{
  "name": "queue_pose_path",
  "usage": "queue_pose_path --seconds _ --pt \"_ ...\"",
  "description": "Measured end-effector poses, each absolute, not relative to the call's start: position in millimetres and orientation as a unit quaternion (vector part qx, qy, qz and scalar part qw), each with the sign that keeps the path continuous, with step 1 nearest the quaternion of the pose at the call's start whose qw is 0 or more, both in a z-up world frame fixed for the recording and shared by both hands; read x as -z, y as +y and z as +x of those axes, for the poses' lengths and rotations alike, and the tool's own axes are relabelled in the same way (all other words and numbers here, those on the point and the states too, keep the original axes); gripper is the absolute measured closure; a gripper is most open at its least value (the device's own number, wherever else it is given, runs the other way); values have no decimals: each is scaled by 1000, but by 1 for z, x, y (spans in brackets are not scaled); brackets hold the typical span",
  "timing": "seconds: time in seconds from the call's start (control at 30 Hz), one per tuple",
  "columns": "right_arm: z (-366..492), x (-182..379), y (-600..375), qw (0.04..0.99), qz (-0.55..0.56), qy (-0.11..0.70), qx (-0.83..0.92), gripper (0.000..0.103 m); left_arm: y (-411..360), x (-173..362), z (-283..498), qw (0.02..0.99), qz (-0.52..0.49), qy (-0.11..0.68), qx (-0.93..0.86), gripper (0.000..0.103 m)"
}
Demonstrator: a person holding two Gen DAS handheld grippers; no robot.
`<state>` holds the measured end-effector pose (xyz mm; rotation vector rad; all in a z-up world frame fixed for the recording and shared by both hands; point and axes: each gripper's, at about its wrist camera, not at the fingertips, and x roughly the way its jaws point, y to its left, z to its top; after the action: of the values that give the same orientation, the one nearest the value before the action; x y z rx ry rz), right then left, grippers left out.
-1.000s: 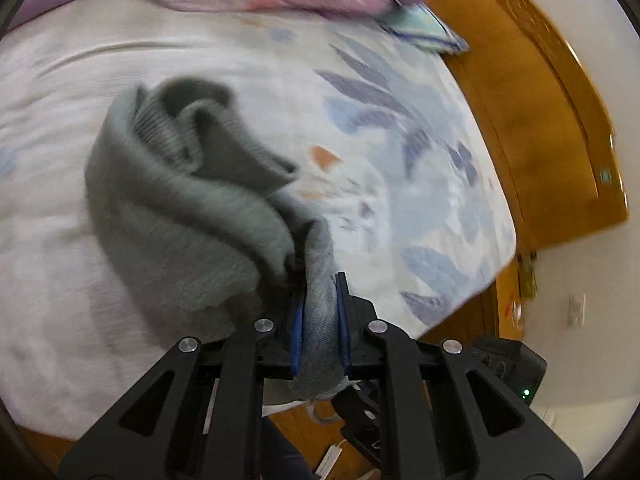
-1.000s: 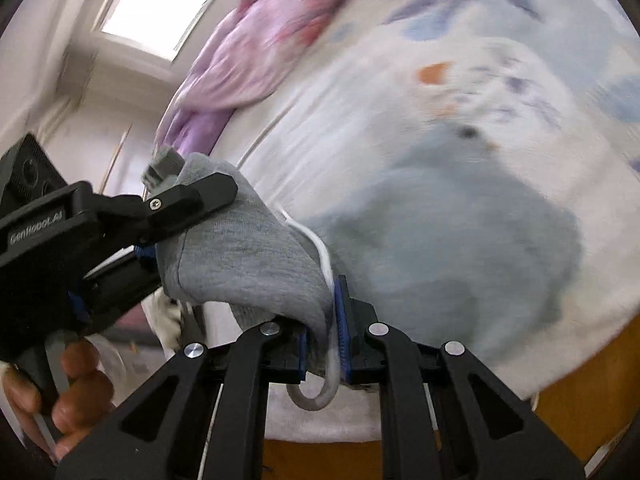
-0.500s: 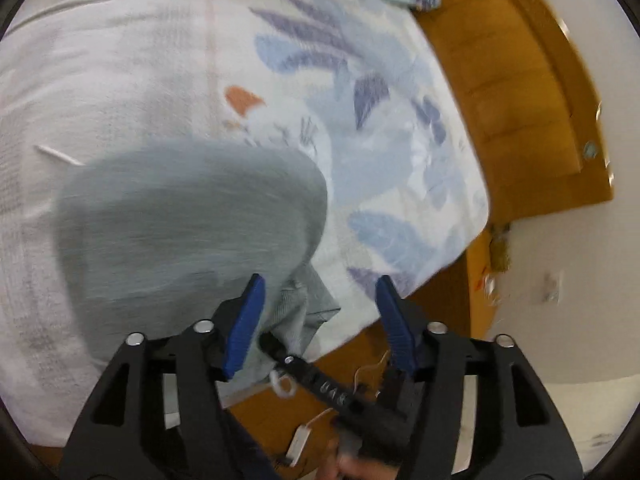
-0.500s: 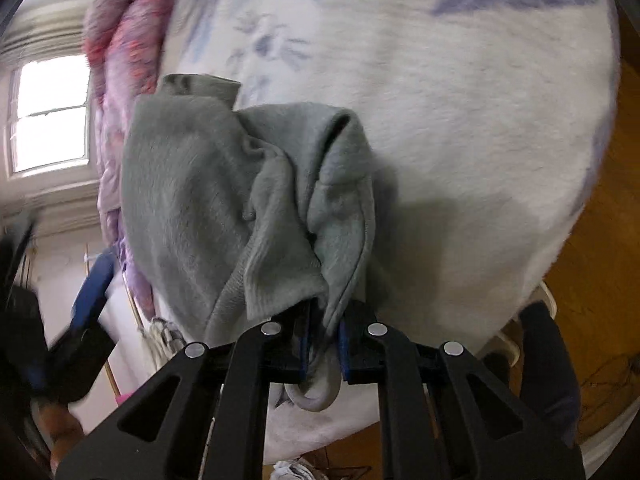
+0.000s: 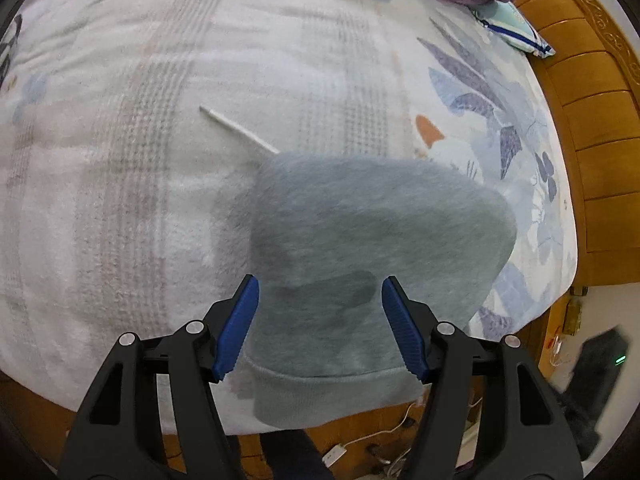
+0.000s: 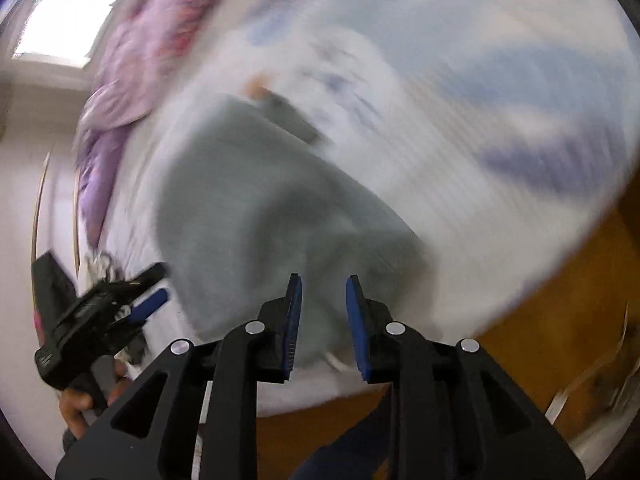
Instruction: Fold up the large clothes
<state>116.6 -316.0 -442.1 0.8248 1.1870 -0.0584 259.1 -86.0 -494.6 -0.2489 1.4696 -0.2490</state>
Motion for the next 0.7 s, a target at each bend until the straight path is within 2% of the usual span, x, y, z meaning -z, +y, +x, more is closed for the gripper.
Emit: queue_pose_path --seconds 0.07,0.17,0.33,0.57,0.67,0.7 --pt "147 427 -309 780 326 533 10 80 -97 486 261 735 -103 660 119 38" --pt "181 438 -303 788 309 532 -16 80 -106 467 264 748 -93 642 141 38" --pt "229 504 -298 758 308 575 -22 80 -123 515 291 719 -57 683 116 38" --pt "267 524 -289 748 282 601 -14 83 -123 537 322 708 -48 698 97 38" --pt "266 526 -298 737 307 602 -20 83 -131 537 325 706 -27 700 105 33" --pt "262 522 -302 735 315 600 -22 83 -130 537 324 705 -35 700 108 28"
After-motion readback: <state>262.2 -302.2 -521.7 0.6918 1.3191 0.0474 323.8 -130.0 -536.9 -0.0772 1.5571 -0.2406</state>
